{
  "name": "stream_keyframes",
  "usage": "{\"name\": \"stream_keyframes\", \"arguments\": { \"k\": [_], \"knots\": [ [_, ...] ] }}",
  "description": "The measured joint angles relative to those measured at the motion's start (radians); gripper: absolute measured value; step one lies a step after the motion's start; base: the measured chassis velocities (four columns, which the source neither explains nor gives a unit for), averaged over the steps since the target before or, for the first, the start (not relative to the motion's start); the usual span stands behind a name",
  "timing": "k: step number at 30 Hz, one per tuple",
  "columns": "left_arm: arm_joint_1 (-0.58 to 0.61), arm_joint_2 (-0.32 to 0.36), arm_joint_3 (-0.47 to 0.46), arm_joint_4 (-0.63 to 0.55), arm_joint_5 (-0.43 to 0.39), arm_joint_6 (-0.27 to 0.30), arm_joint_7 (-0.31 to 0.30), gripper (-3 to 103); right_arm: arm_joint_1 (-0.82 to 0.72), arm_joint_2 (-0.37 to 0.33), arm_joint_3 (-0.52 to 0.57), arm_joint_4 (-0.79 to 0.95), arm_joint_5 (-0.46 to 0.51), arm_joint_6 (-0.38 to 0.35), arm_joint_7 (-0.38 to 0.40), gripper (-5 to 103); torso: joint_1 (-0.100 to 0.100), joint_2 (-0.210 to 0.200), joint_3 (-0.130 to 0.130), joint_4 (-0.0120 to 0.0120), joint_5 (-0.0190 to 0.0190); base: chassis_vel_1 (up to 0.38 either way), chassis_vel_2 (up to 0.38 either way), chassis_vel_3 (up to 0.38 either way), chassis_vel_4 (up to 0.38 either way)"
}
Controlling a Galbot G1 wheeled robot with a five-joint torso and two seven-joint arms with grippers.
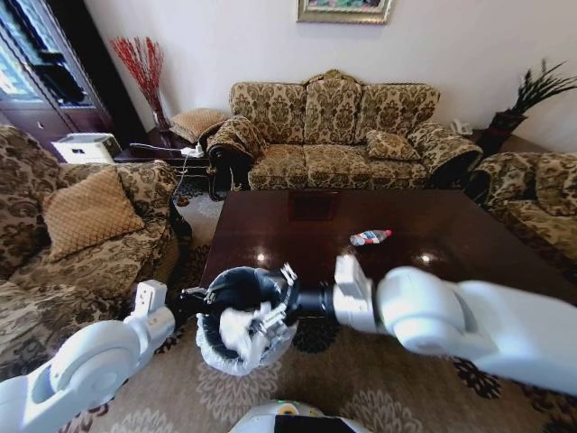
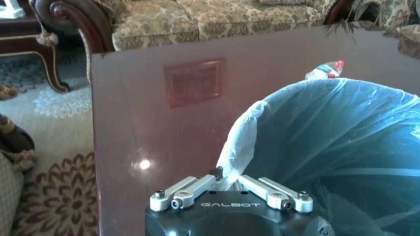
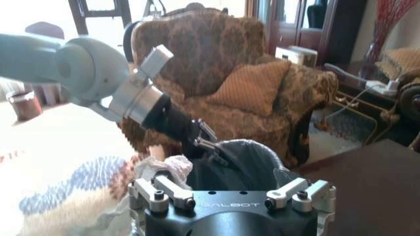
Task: Move to the front of the table and place the trash on the table into the trash bin.
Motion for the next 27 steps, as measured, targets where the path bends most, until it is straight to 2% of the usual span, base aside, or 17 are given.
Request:
{"name": "stream_keyframes", "arguments": {
  "k": [1, 2, 3, 7, 8, 9, 11, 12, 13, 14, 17, 18, 20, 21, 23, 24, 27],
  "knots": [
    [-0.001, -0.001, -0.004, 0.000, -0.004, 0.000, -0.003, 0, -0.014, 0.000, 0.001, 0.001, -0.008, 0.020, 0.000, 93, 0.000, 0.000, 0.000, 0.0002, 0.0001, 0.000, 0.000, 0.000, 0.000],
    [-0.004, -0.005, -0.016, 0.000, -0.017, 0.002, -0.014, 0, -0.047, 0.000, 0.002, 0.001, -0.036, 0.078, 0.000, 88, 0.000, 0.000, 0.000, 0.0009, -0.0002, 0.000, 0.000, 0.000, 0.000],
    [-0.004, -0.005, -0.016, 0.000, -0.017, 0.002, -0.014, 0, -0.047, 0.000, 0.002, 0.001, -0.036, 0.078, 0.000, 88, 0.000, 0.000, 0.000, 0.0009, -0.0002, 0.000, 0.000, 0.000, 0.000],
    [-0.013, -0.015, -0.023, 0.000, -0.060, 0.012, -0.038, 0, -0.121, -0.030, 0.033, 0.001, -0.074, 0.122, 0.000, 66, 0.000, 0.000, 0.000, 0.0007, -0.0007, 0.000, 0.000, 0.000, 0.000],
    [-0.013, -0.015, -0.023, 0.000, -0.060, 0.012, -0.038, 0, -0.121, -0.030, 0.033, 0.001, -0.074, 0.122, 0.000, 66, 0.000, 0.000, 0.000, 0.0007, -0.0007, 0.000, 0.000, 0.000, 0.000],
    [-0.013, -0.019, -0.023, 0.000, -0.064, 0.014, -0.041, 0, -0.140, -0.035, 0.043, 0.001, -0.087, 0.127, 0.000, 61, 0.000, 0.000, 0.000, 0.0006, -0.0006, 0.000, 0.000, 0.000, 0.000],
    [-0.010, -0.036, -0.023, 0.000, -0.071, 0.021, -0.051, 0, -0.175, -0.043, 0.061, 0.001, -0.130, 0.142, 0.000, 61, 0.000, 0.000, 0.000, 0.0007, 0.0000, 0.000, 0.000, 0.000, 0.000],
    [-0.007, -0.045, -0.025, 0.000, -0.077, 0.028, -0.057, 0, -0.193, -0.049, 0.070, 0.001, -0.163, 0.157, 0.000, 50, 0.000, 0.000, 0.000, 0.0007, -0.0001, 0.000, 0.000, 0.000, 0.000],
    [-0.007, -0.045, -0.025, 0.000, -0.077, 0.028, -0.057, 0, -0.193, -0.049, 0.070, 0.001, -0.163, 0.157, 0.000, 50, 0.000, 0.000, 0.000, 0.0007, -0.0001, 0.000, 0.000, 0.000, 0.000],
    [-0.005, -0.055, -0.027, 0.000, -0.084, 0.035, -0.064, 0, -0.218, -0.055, 0.085, 0.001, -0.190, 0.179, 0.000, 44, 0.000, 0.000, 0.000, 0.0007, -0.0006, 0.000, 0.000, 0.000, 0.000],
    [0.003, -0.129, -0.051, 0.000, -0.100, 0.044, -0.088, 0, -0.405, -0.044, 0.245, 0.001, -0.217, 0.258, 0.000, 22, 0.000, 0.000, 0.000, 0.0007, -0.0004, 0.000, 0.000, 0.000, 0.000],
    [0.003, -0.129, -0.051, 0.000, -0.100, 0.044, -0.088, 0, -0.405, -0.044, 0.245, 0.001, -0.217, 0.258, 0.000, 22, 0.000, 0.000, 0.000, 0.0007, -0.0004, 0.000, 0.000, 0.000, 0.000],
    [0.006, -0.178, -0.059, 0.000, -0.100, 0.044, -0.092, 0, -0.498, -0.025, 0.343, 0.001, -0.220, 0.287, 0.000, 12, 0.000, 0.000, 0.000, 0.0008, -0.0002, 0.000, 0.000, 0.000, 0.000],
    [0.006, -0.178, -0.059, 0.000, -0.100, 0.044, -0.092, 0, -0.498, -0.025, 0.343, 0.001, -0.220, 0.287, 0.000, 12, 0.000, 0.000, 0.000, 0.0008, -0.0002, 0.000, 0.000, 0.000, 0.000],
    [0.005, -0.230, -0.061, 0.000, -0.091, 0.043, -0.092, 0, -0.592, -0.010, 0.439, 0.001, -0.226, 0.309, 0.000, 3, 0.000, 0.000, 0.000, 0.0007, -0.0003, 0.000, 0.000, 0.000, 0.000],
    [0.005, -0.230, -0.061, 0.000, -0.091, 0.043, -0.092, 0, -0.592, -0.010, 0.439, 0.001, -0.226, 0.309, 0.000, 3, 0.000, 0.000, 0.000, 0.0007, -0.0003, 0.000, 0.000, 0.000, 0.000],
    [0.008, -0.312, -0.051, 0.000, -0.051, 0.043, -0.083, 0, -0.739, 0.025, 0.561, 0.001, -0.230, 0.355, 0.000, 0, 0.000, 0.000, 0.000, 0.0007, -0.0002, 0.000, 0.000, 0.000, 0.000]
  ]
}}
